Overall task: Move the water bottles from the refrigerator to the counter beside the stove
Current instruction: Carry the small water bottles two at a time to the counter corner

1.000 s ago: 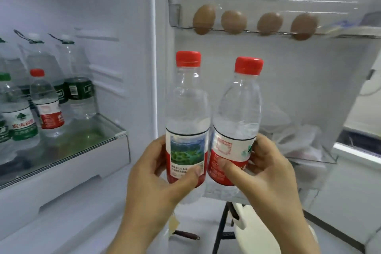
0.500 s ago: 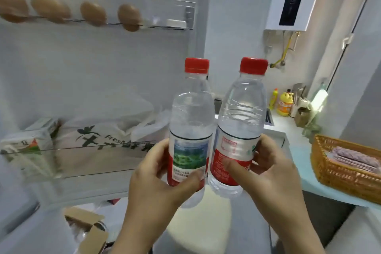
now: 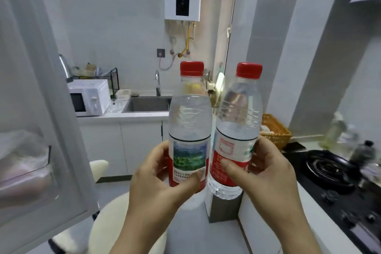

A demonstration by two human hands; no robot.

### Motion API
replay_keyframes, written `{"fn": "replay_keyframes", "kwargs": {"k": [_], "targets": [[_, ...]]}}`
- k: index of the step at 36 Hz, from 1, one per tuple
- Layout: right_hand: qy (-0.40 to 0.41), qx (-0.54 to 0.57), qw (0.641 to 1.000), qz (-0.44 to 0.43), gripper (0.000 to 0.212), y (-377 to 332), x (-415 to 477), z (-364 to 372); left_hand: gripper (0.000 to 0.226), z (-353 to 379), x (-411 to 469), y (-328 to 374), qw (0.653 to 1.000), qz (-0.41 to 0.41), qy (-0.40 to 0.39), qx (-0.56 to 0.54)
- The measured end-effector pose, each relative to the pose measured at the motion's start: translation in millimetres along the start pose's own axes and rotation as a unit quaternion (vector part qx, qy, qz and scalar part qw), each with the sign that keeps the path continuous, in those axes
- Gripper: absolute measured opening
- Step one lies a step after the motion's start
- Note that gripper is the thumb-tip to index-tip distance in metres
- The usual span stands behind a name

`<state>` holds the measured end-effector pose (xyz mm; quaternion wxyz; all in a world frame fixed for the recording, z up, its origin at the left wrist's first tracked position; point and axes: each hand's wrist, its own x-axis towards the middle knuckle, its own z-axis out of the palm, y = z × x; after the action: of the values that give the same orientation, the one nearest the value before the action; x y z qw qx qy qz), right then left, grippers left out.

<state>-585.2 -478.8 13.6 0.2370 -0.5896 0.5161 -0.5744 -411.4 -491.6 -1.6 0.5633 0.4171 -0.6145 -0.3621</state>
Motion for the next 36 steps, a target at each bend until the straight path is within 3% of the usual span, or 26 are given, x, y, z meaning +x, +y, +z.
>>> {"fn": "replay_keyframes", "kwargs": {"k": [4,9,15,36], "targets": [[0.055,-0.027,0.998,0.019,0.056,6.6,7.3,-15.5,0.061,20.3,23.0,-6.7,0.999,0.009,-0.044,-0.026],[0.118,-0.063,0.990,0.034,0.045,8.6,16.1,-30.4,0.047,44.7,52.9,-8.3,0.991,0.038,-0.119,-0.036],[0.196,-0.098,0.974,0.057,0.046,10.0,19.9,-42.0,0.047,70.7,80.5,-15.3,0.975,0.068,-0.199,-0.066],[0.412,-0.197,0.878,0.142,0.041,15.9,-28.7,-128.6,0.050,207.4,76.0,-13.3,0.891,0.080,-0.411,-0.177]]}}
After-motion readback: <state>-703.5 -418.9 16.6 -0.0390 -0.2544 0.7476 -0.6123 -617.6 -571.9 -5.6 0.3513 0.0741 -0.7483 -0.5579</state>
